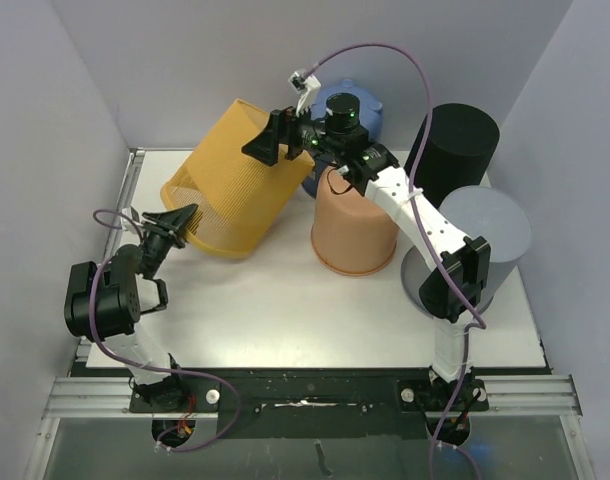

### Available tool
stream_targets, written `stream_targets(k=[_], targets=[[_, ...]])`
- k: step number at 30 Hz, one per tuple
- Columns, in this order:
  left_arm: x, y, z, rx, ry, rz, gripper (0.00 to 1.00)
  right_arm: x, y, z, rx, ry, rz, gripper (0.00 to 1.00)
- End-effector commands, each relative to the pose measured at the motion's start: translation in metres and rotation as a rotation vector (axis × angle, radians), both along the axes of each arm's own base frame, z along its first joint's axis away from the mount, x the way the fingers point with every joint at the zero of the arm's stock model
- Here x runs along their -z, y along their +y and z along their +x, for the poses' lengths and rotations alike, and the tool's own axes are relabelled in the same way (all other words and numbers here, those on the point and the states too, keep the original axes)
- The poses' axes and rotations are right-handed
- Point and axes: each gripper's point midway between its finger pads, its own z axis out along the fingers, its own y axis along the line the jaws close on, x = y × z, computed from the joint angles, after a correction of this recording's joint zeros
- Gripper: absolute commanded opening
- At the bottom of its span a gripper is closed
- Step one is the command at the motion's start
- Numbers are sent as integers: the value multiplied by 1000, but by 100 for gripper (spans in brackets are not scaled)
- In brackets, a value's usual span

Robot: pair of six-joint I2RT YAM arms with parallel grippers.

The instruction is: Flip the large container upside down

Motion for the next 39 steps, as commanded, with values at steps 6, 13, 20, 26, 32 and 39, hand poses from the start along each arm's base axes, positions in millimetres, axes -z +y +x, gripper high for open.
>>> stream_targets(k=[6, 13, 20, 26, 32, 39], targets=[[1, -25, -38, 130, -177, 168, 45, -16, 40, -81, -259, 27, 26, 98], [13, -24, -37, 130, -144, 165, 58, -17, 46, -90, -284, 5, 3, 98], [20, -17, -26, 106, -88, 181, 66, -17, 48, -93, -260, -28, -54, 98], [22, -9, -13, 97, -30, 235, 68, -2, 43, -88, -215, -8, -103, 98], [44, -5, -8, 112, 143, 349, 69, 4, 42, -87, -209, 2, -115, 98], [59, 1, -9, 100, 368, 329, 70, 5, 45, -87, -214, 6, -111, 99]])
